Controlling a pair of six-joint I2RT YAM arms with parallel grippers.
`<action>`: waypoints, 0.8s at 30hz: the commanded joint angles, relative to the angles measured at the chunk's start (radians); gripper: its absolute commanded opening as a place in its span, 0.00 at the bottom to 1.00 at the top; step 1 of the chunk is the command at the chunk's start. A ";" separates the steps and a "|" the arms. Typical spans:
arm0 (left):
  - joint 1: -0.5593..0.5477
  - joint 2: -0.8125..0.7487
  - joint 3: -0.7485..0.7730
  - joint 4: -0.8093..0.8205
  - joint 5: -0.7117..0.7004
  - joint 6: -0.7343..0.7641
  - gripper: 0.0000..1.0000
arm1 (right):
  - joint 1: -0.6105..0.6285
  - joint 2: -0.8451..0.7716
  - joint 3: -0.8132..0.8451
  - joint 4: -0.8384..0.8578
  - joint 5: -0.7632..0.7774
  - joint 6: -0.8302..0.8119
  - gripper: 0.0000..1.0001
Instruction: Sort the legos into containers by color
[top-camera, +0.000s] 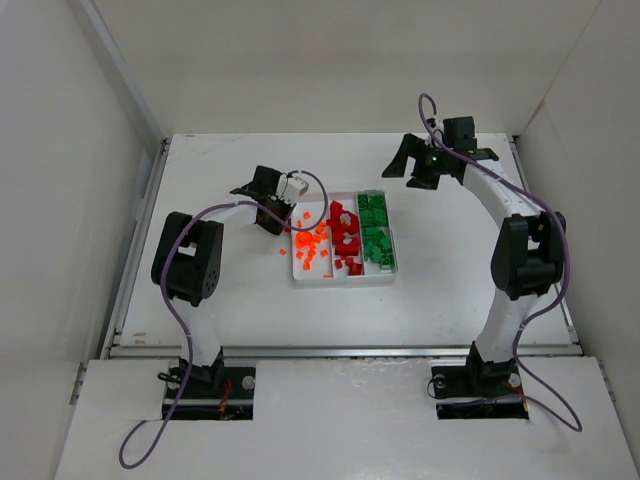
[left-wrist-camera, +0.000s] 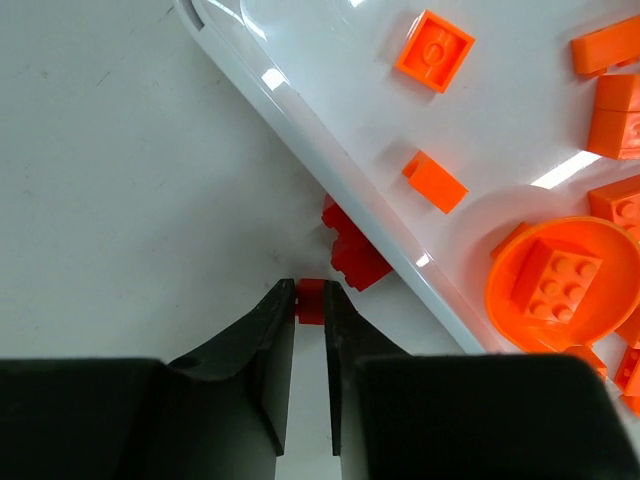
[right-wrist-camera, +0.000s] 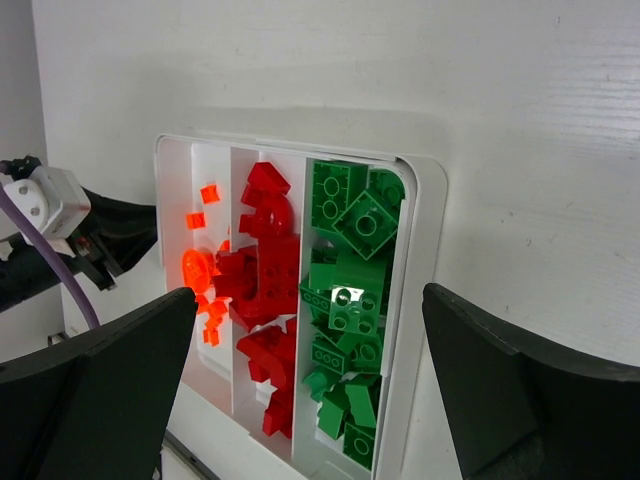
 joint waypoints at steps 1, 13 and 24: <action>-0.001 0.009 0.012 -0.022 -0.014 -0.002 0.10 | -0.005 -0.026 0.029 0.005 -0.004 -0.015 1.00; 0.008 -0.092 0.084 -0.084 -0.105 -0.015 0.00 | -0.005 -0.035 0.006 0.042 -0.004 -0.015 1.00; -0.188 -0.102 0.242 -0.094 0.044 -0.065 0.00 | -0.005 -0.035 -0.015 0.053 -0.004 -0.035 1.00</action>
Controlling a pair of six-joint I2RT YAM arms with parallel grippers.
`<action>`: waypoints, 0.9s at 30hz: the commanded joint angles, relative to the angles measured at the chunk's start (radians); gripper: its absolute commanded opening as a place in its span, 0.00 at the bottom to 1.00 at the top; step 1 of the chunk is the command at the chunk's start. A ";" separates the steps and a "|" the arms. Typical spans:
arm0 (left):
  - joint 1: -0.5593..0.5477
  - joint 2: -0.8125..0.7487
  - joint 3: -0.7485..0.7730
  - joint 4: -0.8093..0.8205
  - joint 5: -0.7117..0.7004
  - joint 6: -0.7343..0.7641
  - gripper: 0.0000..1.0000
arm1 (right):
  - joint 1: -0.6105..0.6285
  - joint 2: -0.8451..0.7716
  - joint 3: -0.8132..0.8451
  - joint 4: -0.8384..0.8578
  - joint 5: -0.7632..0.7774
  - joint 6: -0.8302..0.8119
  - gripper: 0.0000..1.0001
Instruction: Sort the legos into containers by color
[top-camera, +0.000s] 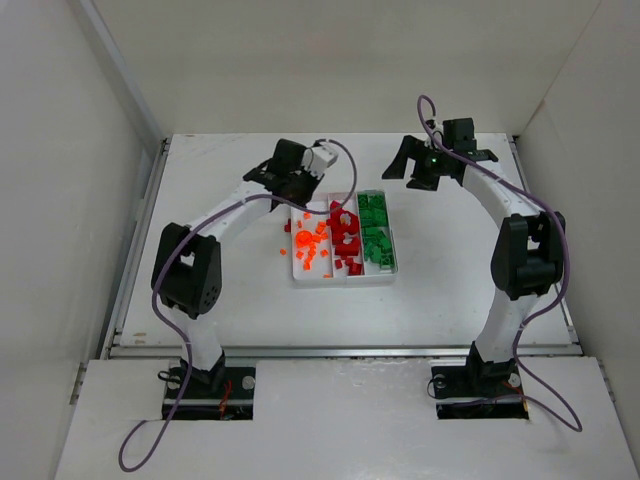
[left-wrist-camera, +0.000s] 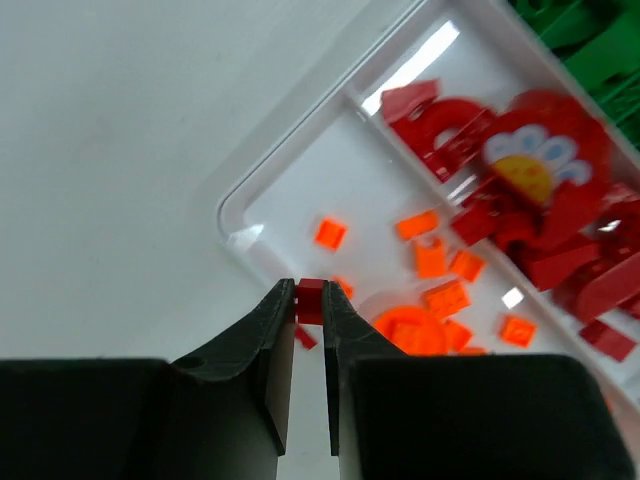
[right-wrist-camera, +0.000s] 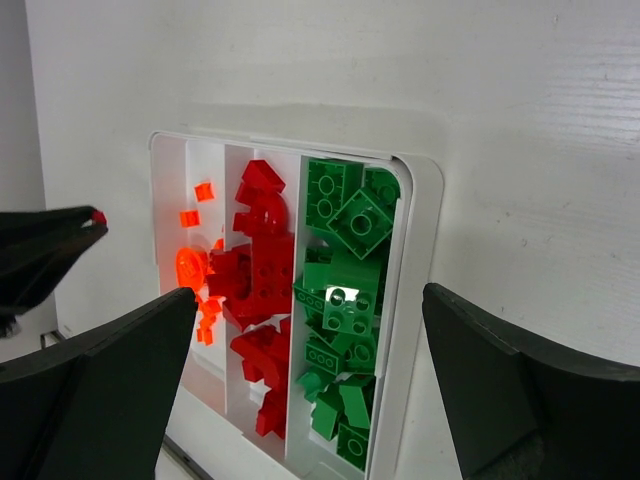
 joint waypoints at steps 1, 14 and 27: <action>-0.093 -0.013 0.031 -0.027 0.062 -0.015 0.00 | -0.005 -0.035 -0.002 0.032 -0.003 -0.038 1.00; -0.251 0.098 0.062 -0.002 0.105 0.049 0.07 | -0.015 -0.035 -0.011 0.023 -0.034 -0.049 1.00; -0.247 0.047 0.139 -0.011 0.056 0.023 0.55 | -0.015 -0.026 0.000 0.023 -0.043 -0.049 1.00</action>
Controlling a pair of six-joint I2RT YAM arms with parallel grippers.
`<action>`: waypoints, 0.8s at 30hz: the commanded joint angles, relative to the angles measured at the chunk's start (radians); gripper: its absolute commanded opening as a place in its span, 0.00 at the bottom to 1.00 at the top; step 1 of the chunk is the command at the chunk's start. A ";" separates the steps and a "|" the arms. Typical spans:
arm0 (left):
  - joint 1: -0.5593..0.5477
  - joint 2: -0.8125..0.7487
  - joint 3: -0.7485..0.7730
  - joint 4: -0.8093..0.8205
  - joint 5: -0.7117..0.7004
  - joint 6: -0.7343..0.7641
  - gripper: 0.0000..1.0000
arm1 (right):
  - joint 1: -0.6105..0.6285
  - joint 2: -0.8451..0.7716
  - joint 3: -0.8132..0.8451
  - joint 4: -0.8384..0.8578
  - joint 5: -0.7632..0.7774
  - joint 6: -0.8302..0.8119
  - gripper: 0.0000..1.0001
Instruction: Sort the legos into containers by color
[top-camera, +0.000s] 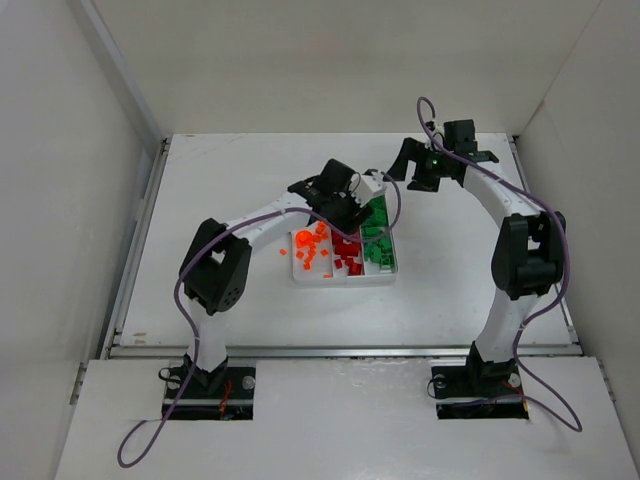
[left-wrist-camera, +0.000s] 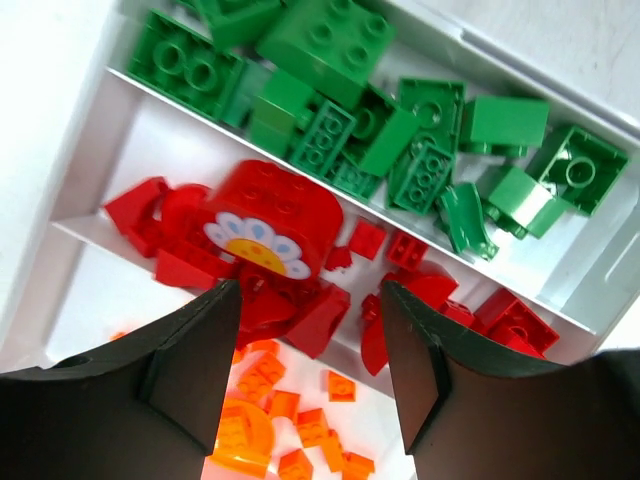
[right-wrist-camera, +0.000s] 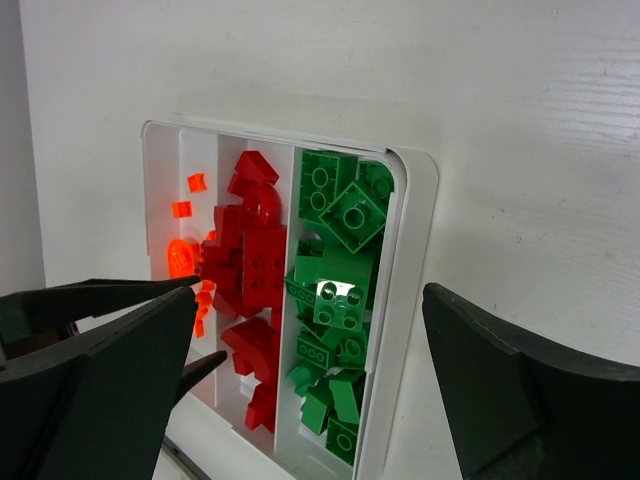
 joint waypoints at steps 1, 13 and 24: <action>0.021 -0.085 0.068 0.018 -0.016 -0.032 0.55 | -0.007 -0.026 0.014 0.023 -0.027 -0.012 1.00; 0.291 -0.165 -0.023 0.048 -0.091 -0.187 0.39 | -0.007 0.003 0.063 0.005 -0.018 -0.003 1.00; 0.411 -0.144 -0.227 0.151 -0.168 -0.178 0.37 | -0.007 0.049 0.122 0.005 -0.018 0.026 1.00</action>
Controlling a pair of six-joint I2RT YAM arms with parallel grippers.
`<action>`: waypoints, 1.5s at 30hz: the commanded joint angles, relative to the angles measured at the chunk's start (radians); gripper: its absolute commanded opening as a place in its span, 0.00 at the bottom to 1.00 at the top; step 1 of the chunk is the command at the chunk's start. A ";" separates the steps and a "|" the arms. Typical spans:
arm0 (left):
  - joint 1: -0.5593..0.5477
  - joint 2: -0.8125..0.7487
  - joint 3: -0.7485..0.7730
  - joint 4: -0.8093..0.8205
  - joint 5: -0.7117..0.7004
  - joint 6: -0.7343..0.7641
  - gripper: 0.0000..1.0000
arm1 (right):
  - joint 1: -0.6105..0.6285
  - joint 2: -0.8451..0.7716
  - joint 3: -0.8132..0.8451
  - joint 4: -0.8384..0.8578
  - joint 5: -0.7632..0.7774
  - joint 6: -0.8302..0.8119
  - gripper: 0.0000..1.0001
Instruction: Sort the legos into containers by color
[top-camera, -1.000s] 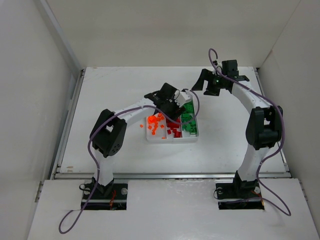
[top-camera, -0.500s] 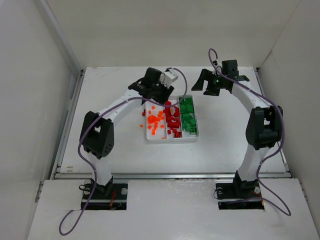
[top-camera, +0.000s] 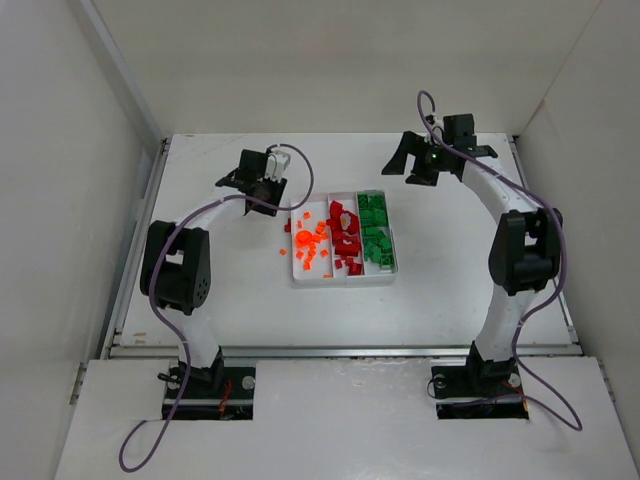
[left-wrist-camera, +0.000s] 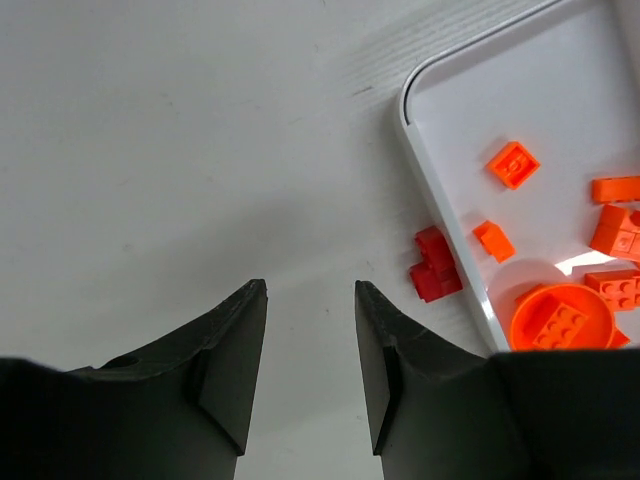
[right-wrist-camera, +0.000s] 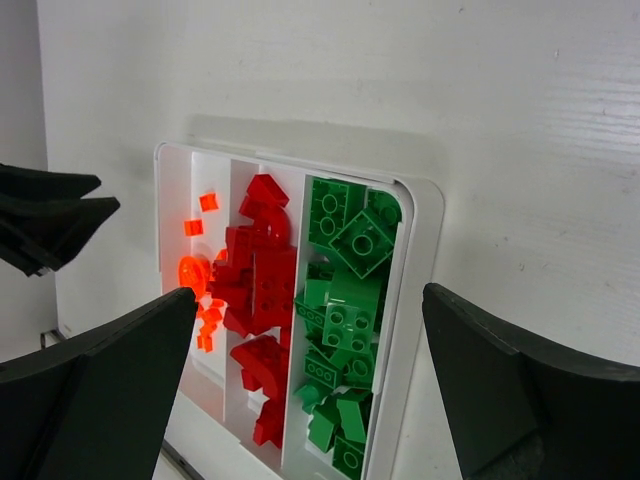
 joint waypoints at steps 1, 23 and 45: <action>0.007 -0.001 -0.041 0.071 -0.018 0.013 0.37 | -0.007 0.012 0.052 0.012 -0.011 0.014 1.00; 0.058 0.134 -0.065 -0.018 0.459 0.568 0.44 | -0.007 -0.058 0.043 -0.038 0.068 0.023 1.00; -0.017 0.172 -0.001 -0.115 0.370 0.619 0.42 | -0.007 -0.058 0.043 -0.040 0.068 0.014 1.00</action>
